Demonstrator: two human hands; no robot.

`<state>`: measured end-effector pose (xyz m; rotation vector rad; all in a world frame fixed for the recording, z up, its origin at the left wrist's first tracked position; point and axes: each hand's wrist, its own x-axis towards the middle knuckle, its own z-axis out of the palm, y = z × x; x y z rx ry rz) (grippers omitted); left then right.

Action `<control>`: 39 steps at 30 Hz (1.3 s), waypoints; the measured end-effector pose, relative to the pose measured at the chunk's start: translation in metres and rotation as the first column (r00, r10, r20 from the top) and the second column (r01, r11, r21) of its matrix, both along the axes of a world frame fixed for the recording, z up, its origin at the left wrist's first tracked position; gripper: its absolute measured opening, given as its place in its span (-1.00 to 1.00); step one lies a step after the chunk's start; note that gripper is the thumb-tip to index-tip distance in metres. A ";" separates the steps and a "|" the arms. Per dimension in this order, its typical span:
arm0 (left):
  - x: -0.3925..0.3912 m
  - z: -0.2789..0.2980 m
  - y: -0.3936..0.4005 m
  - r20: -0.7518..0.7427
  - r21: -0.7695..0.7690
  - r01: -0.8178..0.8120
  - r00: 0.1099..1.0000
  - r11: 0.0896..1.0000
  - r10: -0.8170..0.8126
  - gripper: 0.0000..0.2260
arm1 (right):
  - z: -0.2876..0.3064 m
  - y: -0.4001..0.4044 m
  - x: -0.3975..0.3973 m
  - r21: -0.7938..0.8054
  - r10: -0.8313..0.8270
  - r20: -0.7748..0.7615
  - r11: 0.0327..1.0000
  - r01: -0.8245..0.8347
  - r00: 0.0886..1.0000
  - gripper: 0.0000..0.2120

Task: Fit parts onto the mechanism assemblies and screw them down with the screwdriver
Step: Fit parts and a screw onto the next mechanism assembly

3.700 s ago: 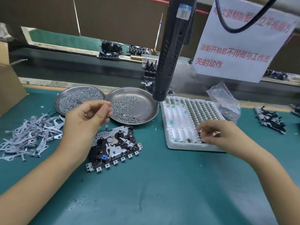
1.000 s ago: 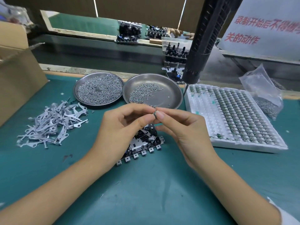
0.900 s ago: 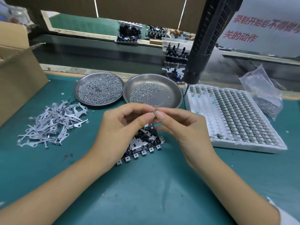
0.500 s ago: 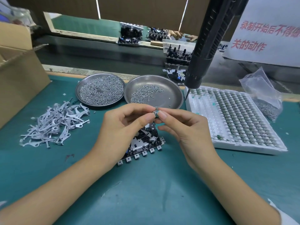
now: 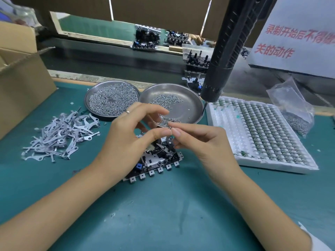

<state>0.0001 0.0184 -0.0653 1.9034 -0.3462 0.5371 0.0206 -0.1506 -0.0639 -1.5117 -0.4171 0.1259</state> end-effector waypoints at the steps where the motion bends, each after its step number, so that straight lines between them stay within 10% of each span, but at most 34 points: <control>1: 0.000 0.001 0.001 0.001 0.010 0.007 1.000 1.000 -0.007 -0.75 | -0.001 0.000 0.000 -0.019 0.010 0.026 1.000 -0.010 1.000 -0.85; 7: -0.002 0.001 0.014 0.013 0.181 0.017 1.000 0.983 -0.020 -0.74 | -0.009 0.001 0.001 -0.139 0.000 0.266 0.990 0.038 0.964 -0.83; 12: -0.013 -0.011 0.028 -0.097 0.040 0.010 0.995 0.999 -0.006 -0.84 | -0.023 0.004 0.001 -0.402 0.139 0.660 0.896 0.190 0.738 -0.86; 19: -0.022 -0.021 0.031 -0.146 0.036 -0.073 0.986 0.997 0.077 -0.87 | -0.033 0.007 0.003 -0.530 0.346 0.766 0.817 0.228 0.541 -0.90; 29: -0.031 -0.022 0.020 -0.103 0.202 -0.049 0.992 0.978 0.071 -0.87 | -0.031 0.006 0.003 -0.570 0.387 0.744 0.793 0.214 0.545 -0.88; 33: -0.037 -0.024 0.018 -0.054 0.483 -0.046 0.995 0.875 0.082 -0.71 | -0.030 0.005 0.001 -0.568 0.363 0.679 0.811 0.143 0.638 -0.91; 39: -0.038 -0.027 0.015 -0.041 0.485 -0.086 0.992 0.870 0.122 -0.69 | -0.027 0.006 -0.001 -0.511 0.272 0.553 0.857 0.063 0.788 -0.85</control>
